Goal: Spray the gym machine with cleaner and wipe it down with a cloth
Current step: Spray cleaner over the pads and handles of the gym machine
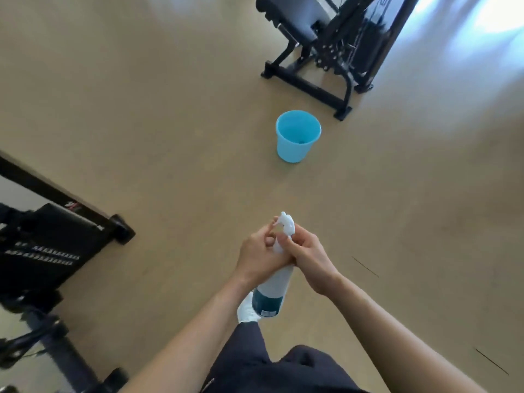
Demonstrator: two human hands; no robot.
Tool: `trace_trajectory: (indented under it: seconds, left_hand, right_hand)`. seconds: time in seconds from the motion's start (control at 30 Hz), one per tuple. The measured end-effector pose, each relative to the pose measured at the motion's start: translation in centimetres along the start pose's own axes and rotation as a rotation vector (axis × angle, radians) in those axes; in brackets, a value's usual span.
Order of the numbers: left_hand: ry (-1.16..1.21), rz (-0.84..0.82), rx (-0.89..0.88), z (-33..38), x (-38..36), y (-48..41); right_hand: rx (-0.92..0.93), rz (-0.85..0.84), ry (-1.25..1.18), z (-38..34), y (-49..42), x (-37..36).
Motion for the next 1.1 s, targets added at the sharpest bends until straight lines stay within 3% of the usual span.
trace_trajectory:
  seconds: [0.27,0.67,0.87,1.1]
  left_hand:
    - [0.066,-0.19,-0.069,6.6,1.2,-16.9]
    - [-0.18,-0.129,-0.105,13.2,2.2,-42.3]
    - [-0.265,-0.192,0.088,12.0,5.5,-53.4]
    - [-0.236,-0.412,0.208,11.4,10.4,-69.7]
  right_hand:
    - [0.019,0.161,-0.208,-8.2,-14.1,7.8]
    - [-0.037,0.172,-0.326,-14.9,-39.2,18.7]
    - [-0.1,0.231,-0.412,-18.9,-50.4,22.0]
    - [-0.164,0.385,-0.647,-20.5,-65.3,22.9]
Point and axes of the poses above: each hand's wrist, its own y-axis away from the middle knuckle, its own x-axis out of the back of the hand, z = x × y, the point moved 9 cm from there along -y, towards the middle knuckle, and after that the axes turned 1 degree about -y, right-handed, at the moved point
